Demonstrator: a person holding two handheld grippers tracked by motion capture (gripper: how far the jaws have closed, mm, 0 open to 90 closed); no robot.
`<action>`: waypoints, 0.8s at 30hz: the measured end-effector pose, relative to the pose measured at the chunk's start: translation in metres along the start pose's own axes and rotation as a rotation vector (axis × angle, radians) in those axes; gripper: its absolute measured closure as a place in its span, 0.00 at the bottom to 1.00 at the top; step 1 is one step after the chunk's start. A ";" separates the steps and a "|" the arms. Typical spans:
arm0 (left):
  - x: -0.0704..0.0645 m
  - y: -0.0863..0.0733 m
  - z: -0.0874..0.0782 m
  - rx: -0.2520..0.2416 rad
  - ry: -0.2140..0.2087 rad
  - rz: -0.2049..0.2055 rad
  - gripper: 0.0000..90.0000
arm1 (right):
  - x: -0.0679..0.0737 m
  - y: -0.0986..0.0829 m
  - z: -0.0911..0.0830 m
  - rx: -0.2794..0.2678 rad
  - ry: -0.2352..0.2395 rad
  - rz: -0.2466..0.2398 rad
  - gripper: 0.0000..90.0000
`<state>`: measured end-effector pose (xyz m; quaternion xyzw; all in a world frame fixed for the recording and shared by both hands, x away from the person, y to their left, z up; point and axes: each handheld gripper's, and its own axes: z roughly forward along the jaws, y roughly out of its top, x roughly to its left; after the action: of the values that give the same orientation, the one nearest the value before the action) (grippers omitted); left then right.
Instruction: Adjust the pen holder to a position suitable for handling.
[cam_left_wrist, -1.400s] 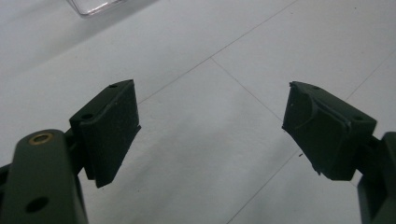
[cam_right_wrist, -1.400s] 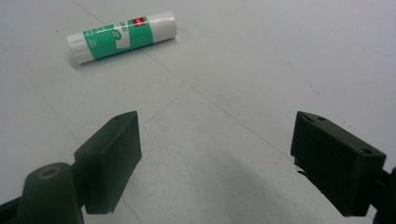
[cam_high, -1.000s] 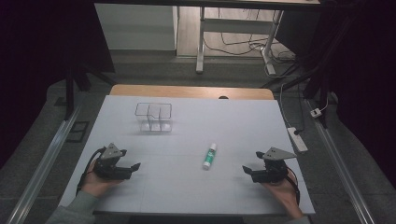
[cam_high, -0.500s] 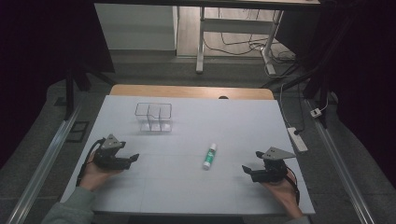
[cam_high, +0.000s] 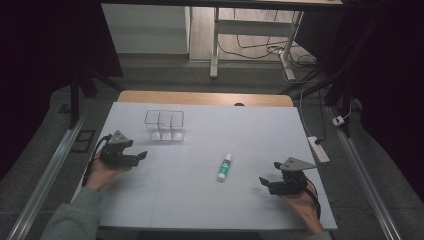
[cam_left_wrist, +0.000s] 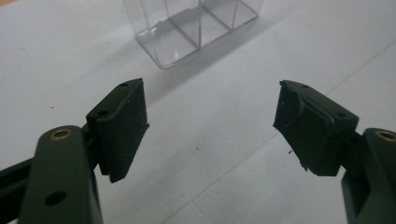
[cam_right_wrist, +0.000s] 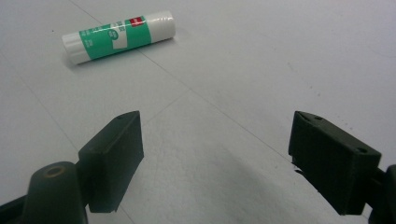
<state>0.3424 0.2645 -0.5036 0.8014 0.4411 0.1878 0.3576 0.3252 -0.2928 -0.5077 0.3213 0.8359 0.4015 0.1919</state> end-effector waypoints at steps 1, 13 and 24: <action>0.001 0.001 0.000 -0.003 -0.001 -0.005 0.28 | 0.000 0.000 0.000 0.000 0.002 0.000 0.20; 0.023 0.009 0.004 -0.007 0.024 -0.042 0.31 | 0.000 0.000 0.000 0.002 0.001 0.003 0.20; 0.043 0.015 0.016 -0.007 0.040 -0.074 0.34 | -0.001 0.000 0.000 0.006 0.011 0.012 0.20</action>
<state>0.3842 0.2889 -0.5040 0.7794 0.4769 0.1922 0.3580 0.3260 -0.2933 -0.5079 0.3250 0.8360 0.4020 0.1841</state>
